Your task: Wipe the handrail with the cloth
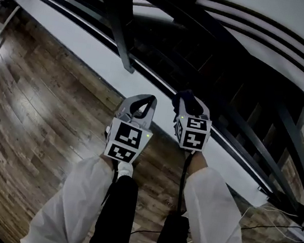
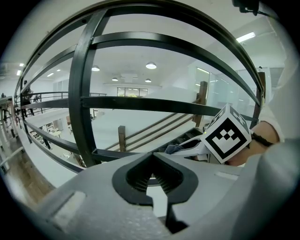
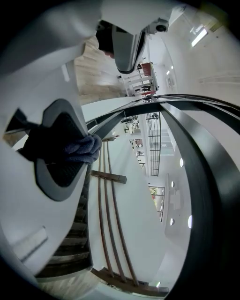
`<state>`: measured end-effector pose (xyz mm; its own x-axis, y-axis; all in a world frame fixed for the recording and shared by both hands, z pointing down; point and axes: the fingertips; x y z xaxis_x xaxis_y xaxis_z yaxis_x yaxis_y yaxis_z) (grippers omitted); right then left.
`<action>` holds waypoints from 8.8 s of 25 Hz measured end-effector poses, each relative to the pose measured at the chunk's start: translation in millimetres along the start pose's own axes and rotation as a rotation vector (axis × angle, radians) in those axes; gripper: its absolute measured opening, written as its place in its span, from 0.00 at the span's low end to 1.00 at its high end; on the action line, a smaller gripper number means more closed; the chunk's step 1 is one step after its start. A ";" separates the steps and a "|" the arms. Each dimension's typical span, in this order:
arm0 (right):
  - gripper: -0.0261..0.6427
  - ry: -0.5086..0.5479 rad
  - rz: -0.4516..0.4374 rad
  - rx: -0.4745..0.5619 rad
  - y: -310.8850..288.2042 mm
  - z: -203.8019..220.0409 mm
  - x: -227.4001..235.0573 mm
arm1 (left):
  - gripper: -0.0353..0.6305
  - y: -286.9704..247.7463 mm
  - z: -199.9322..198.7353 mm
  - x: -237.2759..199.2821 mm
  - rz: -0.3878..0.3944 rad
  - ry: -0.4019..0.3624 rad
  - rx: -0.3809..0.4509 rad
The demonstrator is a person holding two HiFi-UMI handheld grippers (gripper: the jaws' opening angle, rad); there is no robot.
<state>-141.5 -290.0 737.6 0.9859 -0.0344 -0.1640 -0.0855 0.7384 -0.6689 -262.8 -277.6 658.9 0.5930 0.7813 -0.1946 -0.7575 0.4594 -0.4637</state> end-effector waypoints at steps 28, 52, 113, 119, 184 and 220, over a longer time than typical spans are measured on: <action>0.23 -0.188 0.184 -0.067 117.6 156.0 228.9 | 0.05 -136.4 -13.8 271.7 0.329 -0.184 -0.116; 0.23 -0.295 0.308 -0.071 184.3 247.2 364.9 | 0.05 -193.9 -8.3 427.8 0.480 -0.293 -0.164; 0.22 -0.402 0.491 -0.001 357.2 473.4 718.7 | 0.05 -350.8 36.5 851.2 0.783 -0.421 -0.217; 0.22 -0.413 0.519 -0.014 366.6 486.9 740.6 | 0.05 -360.3 40.1 865.5 0.783 -0.420 -0.224; 0.21 0.061 -0.101 0.072 192.2 -70.5 -0.6 | 0.05 146.8 -41.3 17.9 -0.196 0.154 0.019; 0.21 0.123 -0.120 0.004 -156.0 -3.2 -200.4 | 0.05 52.9 178.6 -211.5 -0.219 0.276 0.039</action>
<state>-326.1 -400.5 872.5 0.9639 -0.2041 -0.1709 0.0323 0.7270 -0.6858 -477.1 -343.1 829.9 0.7898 0.5216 -0.3227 -0.6110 0.6234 -0.4879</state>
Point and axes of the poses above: the fingertips, and each gripper's own axes: y backward along the fingers, x to its right, z out of its underside, and after that the axes turned 13 degrees about z, right-handed
